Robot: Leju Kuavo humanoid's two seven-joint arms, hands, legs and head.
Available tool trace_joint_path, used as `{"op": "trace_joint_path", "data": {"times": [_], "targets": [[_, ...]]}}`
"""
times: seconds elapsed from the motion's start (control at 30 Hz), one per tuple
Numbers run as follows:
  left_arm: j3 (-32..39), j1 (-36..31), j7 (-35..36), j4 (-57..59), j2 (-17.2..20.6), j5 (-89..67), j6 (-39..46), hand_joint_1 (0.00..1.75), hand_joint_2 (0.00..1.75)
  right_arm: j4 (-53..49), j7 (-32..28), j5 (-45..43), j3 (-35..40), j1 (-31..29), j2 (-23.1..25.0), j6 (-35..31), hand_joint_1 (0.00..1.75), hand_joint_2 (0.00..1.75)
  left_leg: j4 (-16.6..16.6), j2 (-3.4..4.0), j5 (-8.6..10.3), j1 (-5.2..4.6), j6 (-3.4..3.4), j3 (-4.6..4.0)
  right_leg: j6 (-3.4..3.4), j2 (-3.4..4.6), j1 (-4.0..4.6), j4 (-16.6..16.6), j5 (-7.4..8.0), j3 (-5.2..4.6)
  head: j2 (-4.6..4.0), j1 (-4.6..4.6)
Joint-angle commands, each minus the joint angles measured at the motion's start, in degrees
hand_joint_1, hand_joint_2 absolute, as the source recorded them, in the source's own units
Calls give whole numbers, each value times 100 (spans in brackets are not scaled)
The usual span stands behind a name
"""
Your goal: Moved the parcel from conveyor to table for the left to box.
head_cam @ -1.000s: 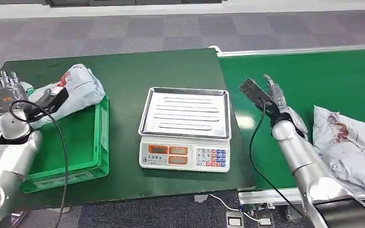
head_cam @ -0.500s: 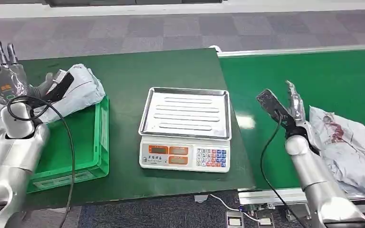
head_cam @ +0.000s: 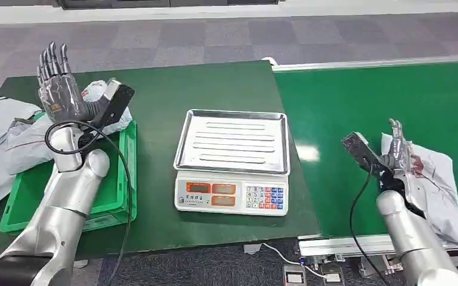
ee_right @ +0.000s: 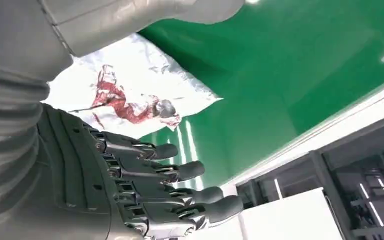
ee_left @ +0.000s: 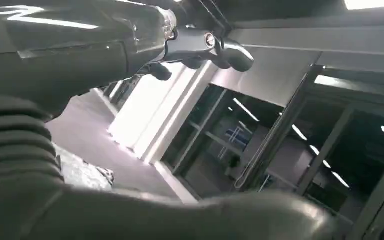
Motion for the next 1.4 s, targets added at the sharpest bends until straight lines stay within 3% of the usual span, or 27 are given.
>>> {"op": "trace_joint_path", "data": {"times": [0.03, 0.27, 0.3, 0.33, 0.37, 0.53, 0.6, 0.63, 0.8, 1.03, 1.1, 1.2, 1.4], "targets": [[-78, -285, 13, 413, -171, 37, 11, 0, 0, 481, -14, 6, -254, -257, 63, -3, 0, 175, -6, -3, -7, 6, -1, 21, -3, -3, 6, -11, -6, 25, 0, 0], [-78, -285, 13, 413, -171, 37, 11, 0, 0, 481, -14, 6, -254, -257, 63, -3, 0, 175, -4, -1, -7, 6, 0, 20, -2, -1, 6, -9, -7, 24, 0, 0], [1220, 0, -1758, 271, -926, 2197, -2149, 0, 175, 1250, 575, 468, -29, -772, -106, 446, 0, 175, -1, -2, -3, 3, 0, 6, -1, -1, 3, -3, -4, 9, 0, 0], [643, 167, -2038, 561, -973, 4742, -3930, 0, 175, 1868, 440, 541, -12, -1157, -159, 505, 0, 175, -1, -20, -3, 5, 5, 12, 2, -20, 4, -10, -7, 25, 0, 0], [-146, 186, -2123, 759, -849, 3904, -2969, 0, 175, 2157, 575, 709, 57, -1316, -190, 574, 0, 175, -6, -2, -1, -8, 5, 16, 4, -1, -9, -6, -3, 15, 0, 0], [-614, -59, -1915, 1154, -930, 4655, -3351, 0, 175, 2868, 1220, 1198, 321, -1743, -218, 1592, 0, 175, -8, -20, 6, -10, 23, 17, 7, -30, -10, -21, -1, 35, 0, 2], [-863, -75, -1904, 1096, -856, 4537, -3254, 0, 175, 2853, 1570, 1769, 751, -1711, -447, 1395, 0, 175, 3, -5, 2, -9, 25, 3, 11, -20, -8, -11, 2, 21, 0, 0], [-1013, -106, -1831, 1123, -835, 4384, -3141, 0, 175, 2853, 1582, 1870, 848, -1627, -584, 1614, 0, 175, 2, -2, 0, -10, 25, 8, 11, -15, -9, -11, 1, 24, 0, 2], [-966, -77, -1701, 1277, -813, 4581, -3017, 0, 175, 2533, 1495, 2029, 1004, -1044, -986, 1839, 0, 175, -4, -47, 3, -9, 24, 13, 9, -55, -8, -17, -7, 37, 0, 0], [-962, 208, -1799, 1145, -674, 4912, -3180, 0, 175, 2052, 1518, 2035, 1123, -503, -1191, 2302, 0, 175, -16, -14, -12, -10, 25, 30, 11, -27, -9, -28, -8, 48, 0, 2], [-958, 238, -1838, 1119, -679, 4989, -3211, 0, 175, 1529, 1545, 1996, 1080, -115, -1338, 2252, 0, 175, -12, -21, -10, -11, 26, 20, 12, -35, -10, -22, -9, 38, 0, 2], [-891, 343, -1885, 961, -694, 5193, -3245, 0, 175, 728, 1563, 1693, 840, 471, -1431, 2739, 0, 175, -8, -32, -5, -15, 28, 3, 18, -46, -14, -15, -11, 24, 0, 2], [-899, 352, -1875, 936, -687, 5209, -3251, 0, 175, 587, 1601, 1687, 833, 515, -1446, 2832, 0, 175, -3, -21, -11, -14, 29, 3, 21, -36, -13, -12, -14, 25, 0, 2]]}}
